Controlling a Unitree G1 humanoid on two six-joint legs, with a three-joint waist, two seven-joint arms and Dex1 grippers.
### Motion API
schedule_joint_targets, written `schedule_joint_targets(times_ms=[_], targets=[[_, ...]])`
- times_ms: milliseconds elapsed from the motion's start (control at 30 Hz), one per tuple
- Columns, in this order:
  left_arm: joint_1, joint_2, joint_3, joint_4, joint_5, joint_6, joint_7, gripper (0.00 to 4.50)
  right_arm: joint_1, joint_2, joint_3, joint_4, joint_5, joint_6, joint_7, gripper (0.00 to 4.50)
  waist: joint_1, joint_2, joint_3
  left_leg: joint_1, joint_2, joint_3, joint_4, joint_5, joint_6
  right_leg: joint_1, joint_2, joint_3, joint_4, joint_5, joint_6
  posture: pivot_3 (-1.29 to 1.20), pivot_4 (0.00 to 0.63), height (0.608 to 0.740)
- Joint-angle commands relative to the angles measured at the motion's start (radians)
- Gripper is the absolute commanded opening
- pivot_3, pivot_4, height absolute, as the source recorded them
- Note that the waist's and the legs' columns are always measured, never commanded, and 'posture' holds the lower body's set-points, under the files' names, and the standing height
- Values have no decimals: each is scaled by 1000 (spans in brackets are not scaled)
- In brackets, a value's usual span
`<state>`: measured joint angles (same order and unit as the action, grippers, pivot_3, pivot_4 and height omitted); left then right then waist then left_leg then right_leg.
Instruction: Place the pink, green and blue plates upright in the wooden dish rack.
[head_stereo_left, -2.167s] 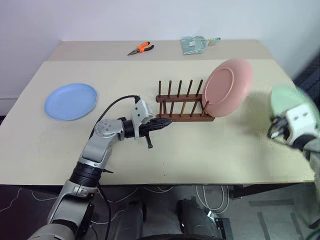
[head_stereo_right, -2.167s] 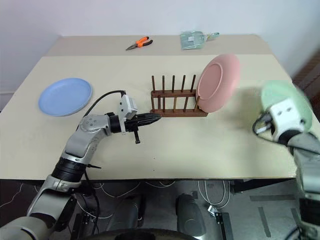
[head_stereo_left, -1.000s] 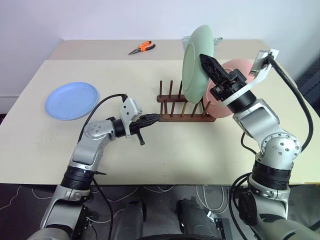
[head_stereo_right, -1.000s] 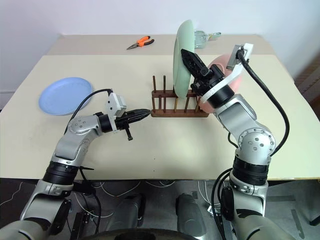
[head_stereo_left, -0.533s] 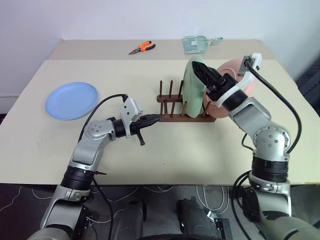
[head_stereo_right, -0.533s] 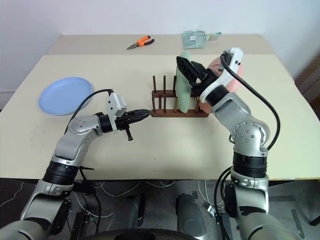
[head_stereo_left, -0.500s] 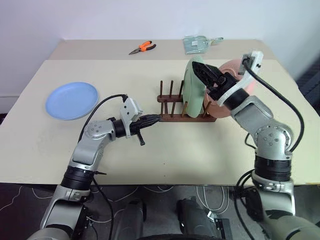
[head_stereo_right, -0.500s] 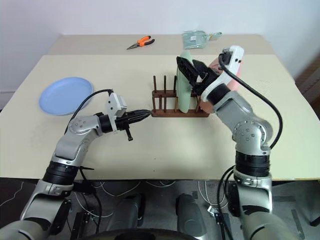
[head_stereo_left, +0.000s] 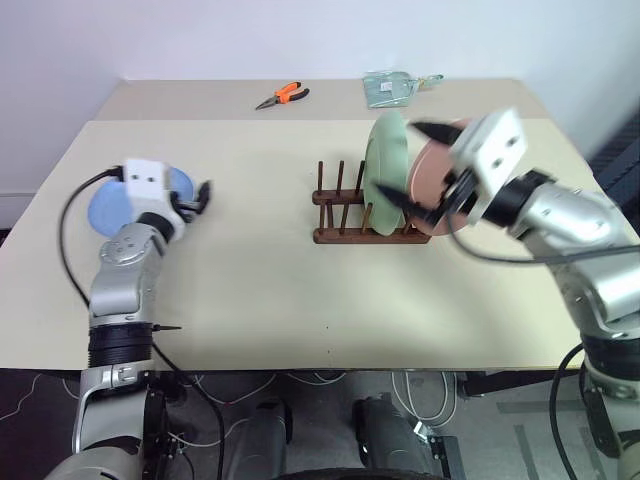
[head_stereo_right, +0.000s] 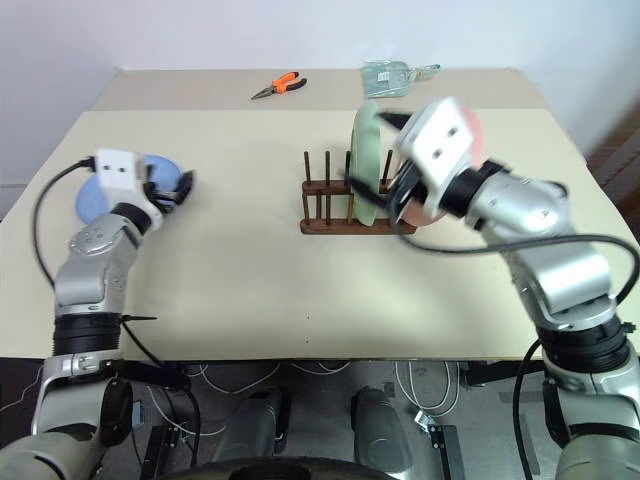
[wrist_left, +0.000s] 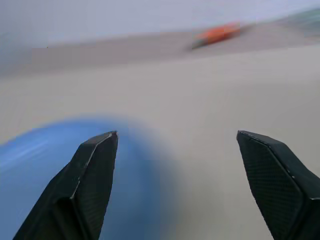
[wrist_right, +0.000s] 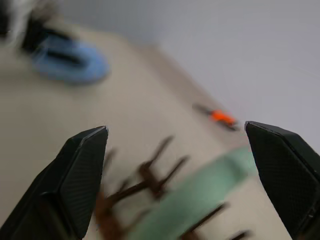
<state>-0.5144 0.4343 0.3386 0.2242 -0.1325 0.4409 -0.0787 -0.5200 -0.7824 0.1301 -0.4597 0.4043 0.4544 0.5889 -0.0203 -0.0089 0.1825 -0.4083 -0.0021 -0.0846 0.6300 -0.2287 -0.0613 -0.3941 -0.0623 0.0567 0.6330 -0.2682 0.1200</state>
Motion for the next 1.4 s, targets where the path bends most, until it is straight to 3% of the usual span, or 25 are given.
schedule_joint_targets(times_ms=[33,267,367,567,600,667,767,1000,1300,1400], targets=[[-4,-12,113,-47,12,88,188,3863,2,84,44,-44,-32,-28,1,4474,2,-3,1,0,0,0,0,0,0,0,0,0,0,0,0,0,150,740],[-79,-124,357,-53,-222,277,300,3863,42,185,98,-50,-84,-31,13,4474,14,-12,0,0,-1,-2,1,0,-1,2,-2,-2,-1,1,1,0,150,740],[-111,-143,441,-23,-310,299,323,3052,68,194,103,-47,-111,-39,16,4500,7,-14,0,0,-1,-2,0,0,-1,2,-1,-2,-1,1,1,0,150,740],[-159,-125,489,70,-365,239,352,180,99,206,90,-53,-129,-32,26,4500,5,-14,-1,0,-1,-2,0,1,-2,1,-1,-2,0,1,1,0,150,740],[-160,-119,490,79,-372,239,353,77,99,207,88,-57,-130,-26,25,4500,5,-14,-1,0,-1,-2,0,1,-2,1,-1,-2,0,1,1,0,150,740],[-163,-111,467,84,-387,232,322,77,89,208,75,-65,-112,-3,32,4500,4,-14,-1,0,-1,-2,0,1,-2,1,-1,-2,0,1,1,0,150,740],[-183,-111,274,-66,-380,219,158,77,31,212,120,-41,-210,-54,18,4500,7,-16,1,0,-1,-2,0,1,-3,1,-1,-2,0,1,1,0,150,740],[-247,-102,-38,-350,-360,368,71,77,-148,275,328,197,-545,-275,-20,4500,2,-18,0,-1,-1,-2,-2,3,-6,1,-1,-2,-2,1,1,0,150,740],[-267,-154,-34,-537,-452,547,126,77,-344,393,418,587,-837,-490,-137,4500,-23,-17,1,0,-1,-2,-4,3,-7,-2,0,-1,2,1,0,0,150,740],[-263,-151,-19,-552,-461,563,133,0,-350,427,410,625,-864,-513,-150,3312,-20,-17,1,0,-1,-2,-3,3,-7,-2,-1,-1,2,1,0,0,150,740]])
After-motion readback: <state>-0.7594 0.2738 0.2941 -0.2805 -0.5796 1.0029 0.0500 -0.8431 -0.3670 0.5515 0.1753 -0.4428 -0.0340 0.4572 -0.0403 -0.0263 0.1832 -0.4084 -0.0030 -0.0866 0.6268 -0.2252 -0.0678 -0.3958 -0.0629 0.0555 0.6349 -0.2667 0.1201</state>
